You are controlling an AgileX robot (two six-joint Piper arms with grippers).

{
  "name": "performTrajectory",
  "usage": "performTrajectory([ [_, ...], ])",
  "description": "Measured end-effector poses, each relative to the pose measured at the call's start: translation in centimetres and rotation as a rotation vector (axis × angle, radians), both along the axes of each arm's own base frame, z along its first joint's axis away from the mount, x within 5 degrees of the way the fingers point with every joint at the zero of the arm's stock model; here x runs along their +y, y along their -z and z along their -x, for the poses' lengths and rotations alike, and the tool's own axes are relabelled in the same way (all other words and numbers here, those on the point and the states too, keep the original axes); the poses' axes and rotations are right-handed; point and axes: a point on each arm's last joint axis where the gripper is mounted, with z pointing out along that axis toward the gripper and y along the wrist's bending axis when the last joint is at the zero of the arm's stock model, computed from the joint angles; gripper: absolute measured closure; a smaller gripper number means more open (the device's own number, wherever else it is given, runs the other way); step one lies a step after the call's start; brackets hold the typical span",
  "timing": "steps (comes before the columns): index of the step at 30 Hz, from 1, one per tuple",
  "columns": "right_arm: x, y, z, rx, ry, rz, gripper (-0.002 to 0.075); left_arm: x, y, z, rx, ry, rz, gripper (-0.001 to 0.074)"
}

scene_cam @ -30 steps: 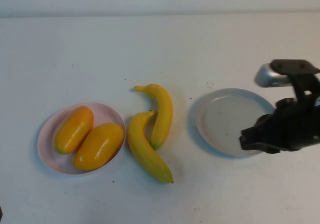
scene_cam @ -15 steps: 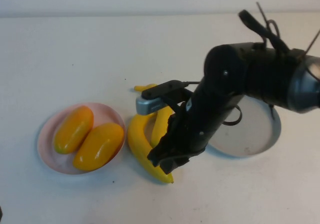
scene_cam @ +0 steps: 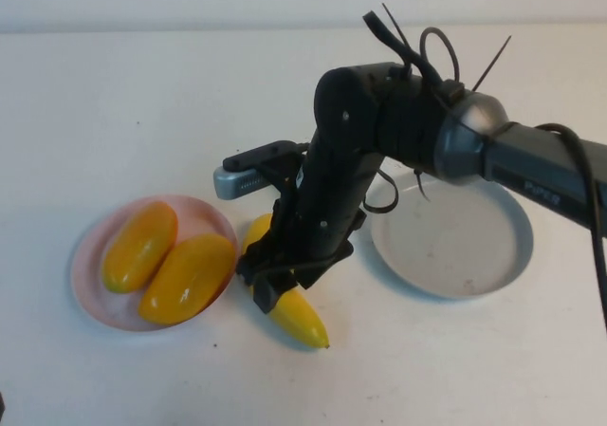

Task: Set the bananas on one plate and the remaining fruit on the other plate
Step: Put another type of fruit in the right plate

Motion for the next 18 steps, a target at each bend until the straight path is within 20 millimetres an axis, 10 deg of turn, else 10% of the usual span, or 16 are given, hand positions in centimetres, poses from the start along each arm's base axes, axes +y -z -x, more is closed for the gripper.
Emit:
performTrajectory([
  [18, 1.4, 4.3, -2.0, 0.046, 0.046, 0.085, 0.0274, 0.0, 0.0, 0.0, 0.000, 0.000, 0.000, 0.0738],
])
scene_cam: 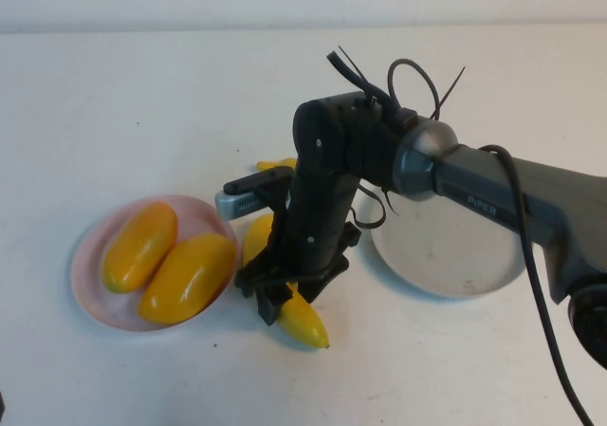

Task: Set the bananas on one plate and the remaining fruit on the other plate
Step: Put another type of fruit in the right plate

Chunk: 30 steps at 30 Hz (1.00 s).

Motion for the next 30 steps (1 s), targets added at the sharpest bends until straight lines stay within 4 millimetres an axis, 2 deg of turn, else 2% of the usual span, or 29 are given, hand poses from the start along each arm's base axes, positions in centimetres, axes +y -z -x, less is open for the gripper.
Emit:
performTrajectory([
  [7, 0.0, 0.5, -0.1, 0.008, 0.020, 0.013, 0.0417, 0.0, 0.0, 0.0, 0.000, 0.000, 0.000, 0.0738],
  [16, 0.0, 0.1, -0.1, 0.002, 0.020, 0.007, 0.0417, 0.0, 0.0, 0.0, 0.000, 0.000, 0.000, 0.0738],
  [21, -0.1, -1.9, 0.2, -0.022, 0.023, -0.031, 0.0417, 0.0, 0.0, 0.0, 0.000, 0.000, 0.000, 0.0738],
  [30, -1.9, -9.0, 1.4, -0.175, 0.011, -0.091, 0.0417, 0.0, 0.0, 0.0, 0.000, 0.000, 0.000, 0.0738],
])
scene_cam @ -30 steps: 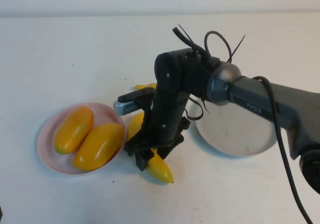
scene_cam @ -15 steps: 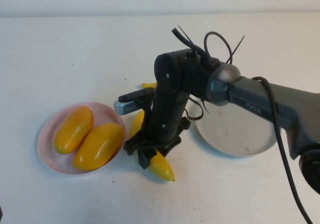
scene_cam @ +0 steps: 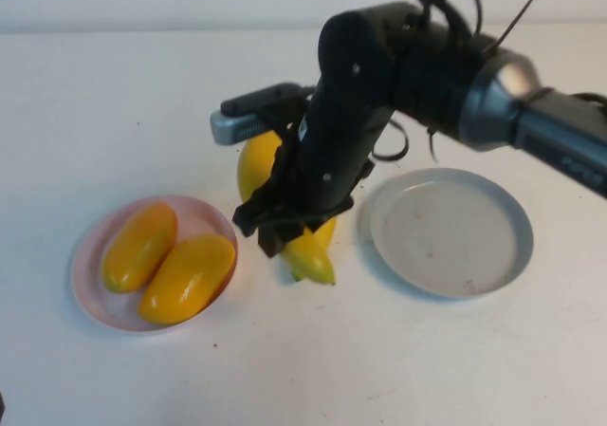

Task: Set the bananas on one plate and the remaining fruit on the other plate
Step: Put another type of fruit in the right plate

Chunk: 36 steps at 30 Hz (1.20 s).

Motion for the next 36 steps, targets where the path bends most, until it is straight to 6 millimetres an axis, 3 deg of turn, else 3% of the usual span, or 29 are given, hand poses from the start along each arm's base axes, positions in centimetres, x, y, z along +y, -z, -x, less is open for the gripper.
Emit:
performTrajectory([
  [4, -1.7, -2.6, 0.4, -0.099, 0.001, 0.033, 0.0417, 0.0, 0.0, 0.0, 0.000, 0.000, 0.000, 0.0738],
  [8, -4.7, -3.8, -0.1, -0.117, 0.090, 0.055, 0.0417, 0.0, 0.0, 0.0, 0.000, 0.000, 0.000, 0.0738],
  [17, -14.1, -2.6, -3.8, -0.046, 0.386, 0.115, 0.0417, 0.0, 0.0, 0.0, 0.000, 0.000, 0.000, 0.0738],
  [21, -16.4, -2.4, -4.9, -0.036, 0.455, 0.119, 0.0417, 0.0, 0.0, 0.0, 0.000, 0.000, 0.000, 0.0738],
  [25, -17.3, -1.4, -5.7, -0.014, 0.486, 0.132, 0.0417, 0.0, 0.0, 0.0, 0.000, 0.000, 0.000, 0.0738],
  [36, -16.8, 4.2, -7.6, 0.095, 0.458, 0.210, 0.0417, 0.0, 0.0, 0.0, 0.000, 0.000, 0.000, 0.0738],
])
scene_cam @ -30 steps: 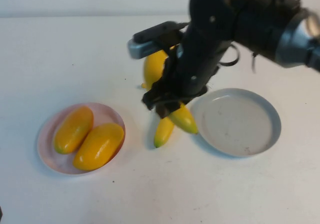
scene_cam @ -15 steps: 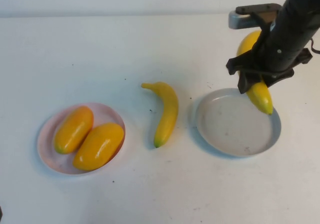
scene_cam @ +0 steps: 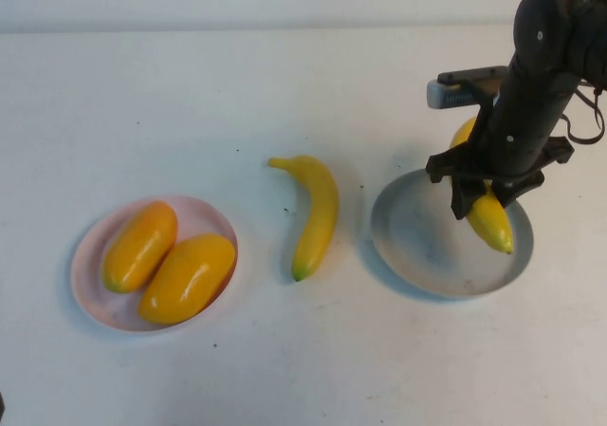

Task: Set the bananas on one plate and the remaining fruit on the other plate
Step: Put another type of fruit in the right plate

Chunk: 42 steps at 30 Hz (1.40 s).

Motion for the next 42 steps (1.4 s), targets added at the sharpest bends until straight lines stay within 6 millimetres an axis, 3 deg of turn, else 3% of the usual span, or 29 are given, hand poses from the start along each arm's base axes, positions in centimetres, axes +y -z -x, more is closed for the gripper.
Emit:
performTrajectory([
  [10, -0.3, 3.0, 0.9, 0.096, 0.002, 0.029, 0.0417, 0.0, 0.0, 0.0, 0.000, 0.000, 0.000, 0.0738],
  [29, 0.0, 3.2, 1.1, 0.110, 0.007, 0.001, 0.0415, 0.0, 0.0, 0.0, 0.000, 0.000, 0.000, 0.0738],
  [42, 0.0, 3.2, 1.1, 0.110, 0.007, 0.001, 0.0328, 0.0, 0.0, 0.0, 0.000, 0.000, 0.000, 0.0738],
])
